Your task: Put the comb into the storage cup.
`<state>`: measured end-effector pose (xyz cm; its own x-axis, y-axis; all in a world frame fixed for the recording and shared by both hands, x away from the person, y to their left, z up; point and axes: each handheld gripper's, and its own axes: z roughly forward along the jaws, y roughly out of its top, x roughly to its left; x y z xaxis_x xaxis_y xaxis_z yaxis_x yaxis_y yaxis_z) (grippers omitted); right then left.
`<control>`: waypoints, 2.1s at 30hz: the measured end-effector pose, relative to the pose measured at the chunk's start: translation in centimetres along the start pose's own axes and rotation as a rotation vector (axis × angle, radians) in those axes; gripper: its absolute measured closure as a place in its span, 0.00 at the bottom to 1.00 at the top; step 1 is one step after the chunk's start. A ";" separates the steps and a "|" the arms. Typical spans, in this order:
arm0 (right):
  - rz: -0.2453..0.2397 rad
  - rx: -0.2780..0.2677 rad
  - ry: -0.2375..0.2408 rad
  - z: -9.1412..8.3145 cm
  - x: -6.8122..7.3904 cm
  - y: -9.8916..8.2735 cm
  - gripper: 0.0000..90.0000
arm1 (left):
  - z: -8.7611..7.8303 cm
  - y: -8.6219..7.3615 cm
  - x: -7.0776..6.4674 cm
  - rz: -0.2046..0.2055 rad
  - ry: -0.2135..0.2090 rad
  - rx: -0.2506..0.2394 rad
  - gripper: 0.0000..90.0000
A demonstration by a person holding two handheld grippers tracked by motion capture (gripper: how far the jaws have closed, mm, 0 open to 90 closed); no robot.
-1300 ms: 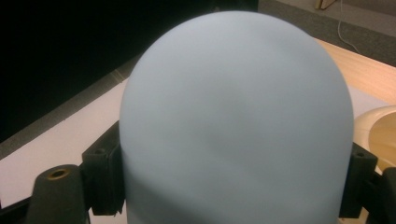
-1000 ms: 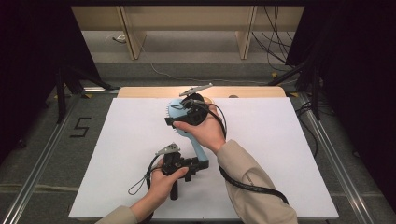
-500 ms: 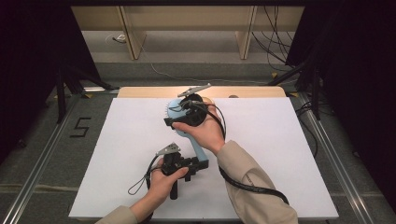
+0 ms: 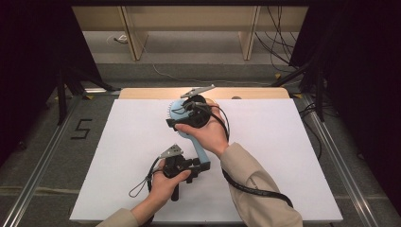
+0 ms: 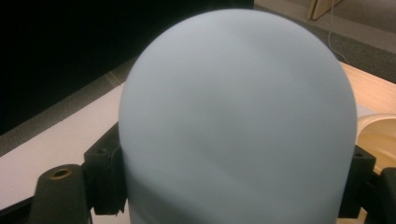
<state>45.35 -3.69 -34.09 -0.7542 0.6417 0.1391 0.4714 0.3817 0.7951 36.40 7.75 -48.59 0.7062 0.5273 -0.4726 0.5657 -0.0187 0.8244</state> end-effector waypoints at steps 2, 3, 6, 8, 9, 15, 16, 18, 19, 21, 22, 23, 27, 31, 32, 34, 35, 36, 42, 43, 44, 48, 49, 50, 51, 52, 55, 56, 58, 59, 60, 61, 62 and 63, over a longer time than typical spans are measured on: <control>0.001 -0.012 -0.002 -0.2 -0.1 0.0 0.23 | -0.1 0.1 0.0 0.020 0.014 0.004 0.66; 0.004 -0.016 -0.003 -0.3 -0.1 0.0 0.23 | -0.1 0.1 0.0 0.025 0.017 0.005 0.66; 0.013 -0.030 -0.010 -0.5 -0.1 -0.1 0.24 | -0.1 0.1 0.1 0.028 0.026 0.013 0.65; 0.017 -0.043 -0.016 -0.6 -0.2 -0.1 0.24 | -0.1 0.1 0.1 0.043 0.034 0.021 0.63; 0.015 -0.048 -0.017 -0.7 -0.3 -0.1 0.24 | -0.1 0.1 0.1 0.051 0.038 0.023 0.61; 0.024 -0.076 -0.032 -1.0 -0.5 0.0 0.24 | -0.3 0.3 -0.1 0.091 0.077 0.040 0.40; 0.029 -0.079 -0.036 -1.1 -0.5 0.0 0.24 | -0.3 0.4 -0.1 0.102 0.080 0.042 0.36; 0.031 -0.089 -0.043 -1.3 -0.6 0.0 0.24 | -0.5 0.5 -0.3 0.114 0.087 0.047 0.28; 0.033 -0.101 -0.047 -1.4 -0.7 0.0 0.24 | -0.6 0.6 -0.3 0.120 0.087 0.052 0.24; 0.037 -0.114 -0.050 -1.6 -0.9 0.0 0.24 | -0.8 0.7 -0.4 0.137 0.103 0.060 0.18; 0.040 -0.125 -0.056 -1.7 -0.9 0.0 0.24 | -1.0 0.8 -0.5 0.147 0.113 0.062 0.17; 0.041 -0.135 -0.062 -1.8 -1.0 0.1 0.24 | -1.1 0.8 -0.5 0.151 0.120 0.064 0.16; 0.045 -0.159 -0.076 -2.3 -1.4 0.1 0.24 | -1.7 1.0 -0.5 0.168 0.142 0.063 0.13; 0.051 -0.187 -0.094 -2.9 -1.8 0.1 0.24 | -2.6 1.2 -0.5 0.215 0.156 0.054 0.04; 0.051 -0.192 -0.097 -3.0 -1.9 0.0 0.24 | -2.8 1.2 -0.6 0.224 0.156 0.054 0.02; 0.053 -0.200 -0.107 -3.2 -2.1 0.0 0.24 | -3.2 1.1 -0.6 0.241 0.174 0.054 0.00; 0.055 -0.204 -0.110 -3.3 -2.2 0.0 0.24 | -3.4 1.0 -0.6 0.244 0.188 0.049 0.00; 0.055 -0.209 -0.117 -3.4 -2.3 -0.1 0.24 | -3.6 1.0 -0.5 0.242 0.199 0.044 0.00; 0.063 -0.236 -0.141 -3.6 -2.9 -0.3 0.24 | -5.0 1.0 0.1 0.249 0.249 0.027 0.00; 0.062 -0.237 -0.143 -3.6 -3.0 -0.3 0.24 | -5.2 1.0 0.1 0.248 0.252 0.024 0.00; 0.063 -0.238 -0.147 -3.7 -3.0 -0.4 0.24 | -5.4 1.0 0.2 0.251 0.261 0.020 0.00; 0.069 -0.249 -0.155 -3.7 -3.3 -0.4 0.24 | -6.3 1.0 0.6 0.252 0.269 0.009 0.00; 0.070 -0.250 -0.156 -3.7 -3.3 -0.4 0.24 | -6.4 1.0 0.6 0.249 0.273 0.005 0.00; 0.069 -0.252 -0.156 -3.8 -3.4 -0.4 0.24 | -6.5 0.9 0.7 0.250 0.273 0.003 0.00; 0.071 -0.256 -0.159 -3.8 -3.4 -0.4 0.24 | -6.6 0.9 0.7 0.255 0.277 0.003 0.00; 0.071 -0.259 -0.162 -3.9 -3.5 -0.4 0.24 | -6.7 0.9 0.8 0.257 0.279 0.002 0.00; 0.070 -0.264 -0.170 -4.0 -3.7 -0.3 0.24 | -6.9 0.8 1.0 0.258 0.287 0.004 0.00; 0.069 -0.264 -0.171 -4.0 -3.7 -0.3 0.24 | -6.9 0.8 1.0 0.262 0.292 0.005 0.00; 0.071 -0.269 -0.174 -4.1 -3.8 -0.3 0.24 | -7.0 0.8 1.1 0.266 0.292 0.006 0.00; 0.069 -0.273 -0.176 -4.2 -3.9 -0.2 0.24 | -7.0 0.8 1.1 0.264 0.292 0.005 0.00; 0.069 -0.273 -0.178 -4.2 -4.0 -0.2 0.24 | -7.0 0.8 1.2 0.265 0.292 0.006 0.00; 0.072 -0.275 -0.181 -4.3 -4.0 -0.2 0.24 | -7.1 0.8 1.2 0.264 0.292 0.004 0.00; 0.072 -0.276 -0.184 -4.4 -4.1 -0.2 0.24 | -7.1 0.8 1.2 0.261 0.291 0.003 0.00; 0.070 -0.277 -0.185 -4.4 -4.2 -0.1 0.24 | -7.2 0.8 1.3 0.263 0.290 0.003 0.00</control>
<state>46.42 -9.37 -32.15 -0.6166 0.7796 0.1099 0.3579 0.1532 0.9211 34.66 14.52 -46.32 0.6773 0.7228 -0.1374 0.3831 -0.1870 0.9046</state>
